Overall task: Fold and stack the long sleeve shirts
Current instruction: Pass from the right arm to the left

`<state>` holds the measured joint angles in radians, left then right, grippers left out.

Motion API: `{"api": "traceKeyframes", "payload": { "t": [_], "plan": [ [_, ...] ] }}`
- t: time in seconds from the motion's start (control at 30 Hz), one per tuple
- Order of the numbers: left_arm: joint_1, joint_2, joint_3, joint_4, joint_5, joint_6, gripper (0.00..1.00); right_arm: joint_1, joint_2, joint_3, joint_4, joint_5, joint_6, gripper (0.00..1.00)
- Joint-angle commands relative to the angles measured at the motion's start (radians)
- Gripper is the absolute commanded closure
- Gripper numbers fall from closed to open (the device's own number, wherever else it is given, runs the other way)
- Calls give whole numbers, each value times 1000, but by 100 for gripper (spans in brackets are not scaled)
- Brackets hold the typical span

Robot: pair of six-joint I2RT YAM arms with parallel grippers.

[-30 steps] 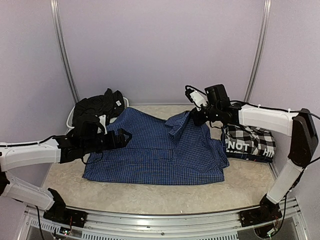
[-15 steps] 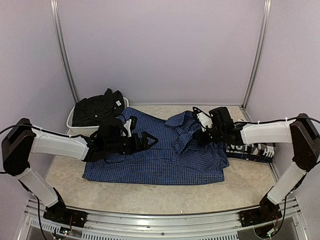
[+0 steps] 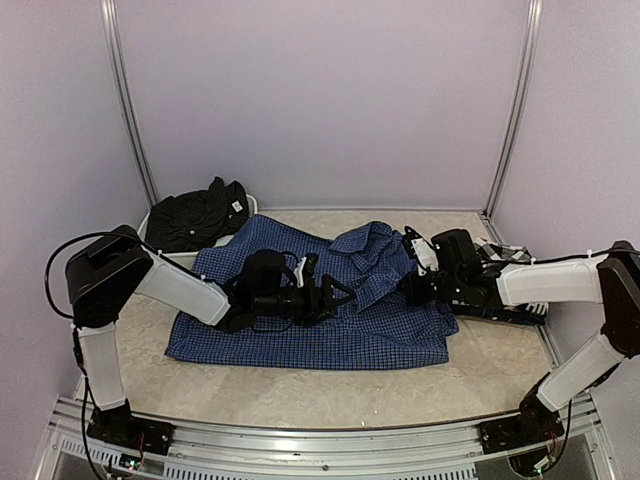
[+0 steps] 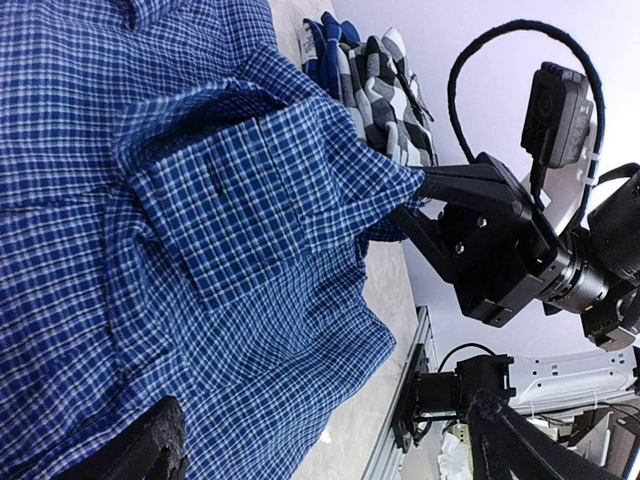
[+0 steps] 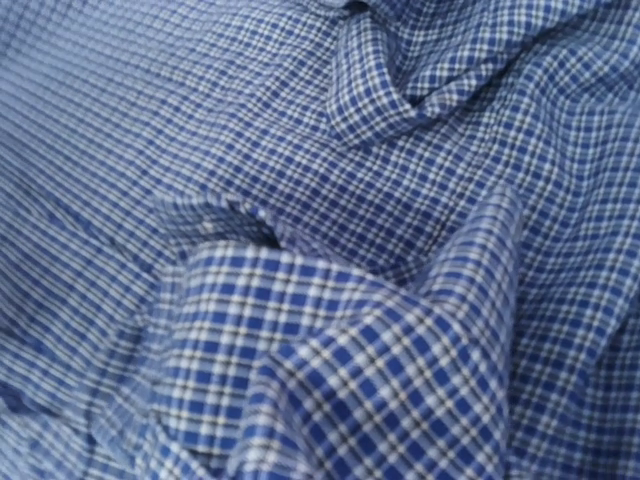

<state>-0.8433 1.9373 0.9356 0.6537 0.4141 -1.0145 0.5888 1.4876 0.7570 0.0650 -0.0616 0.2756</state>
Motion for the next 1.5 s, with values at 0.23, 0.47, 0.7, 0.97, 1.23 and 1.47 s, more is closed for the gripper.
{"api": "traceKeyframes", "payload": {
  "t": [0.23,0.47,0.7,0.97,1.23,1.47],
  "plan": [
    [-36,141,120,125,57,-142,10,6,-35,47,-28,-127,284,100],
    [-34,171,151,94,29,-149,9,6,-35,54,-6,-165,332,100],
    [-35,225,173,113,40,-199,9,6,-51,54,-10,-159,341,100],
    [-39,249,162,154,31,-243,6,5,-50,64,-20,-152,335,100],
    [-33,308,202,214,20,-291,9,6,-64,46,-10,-170,339,100],
    [-26,331,213,254,11,-316,17,6,-76,25,-6,-163,341,100]
  ]
}}
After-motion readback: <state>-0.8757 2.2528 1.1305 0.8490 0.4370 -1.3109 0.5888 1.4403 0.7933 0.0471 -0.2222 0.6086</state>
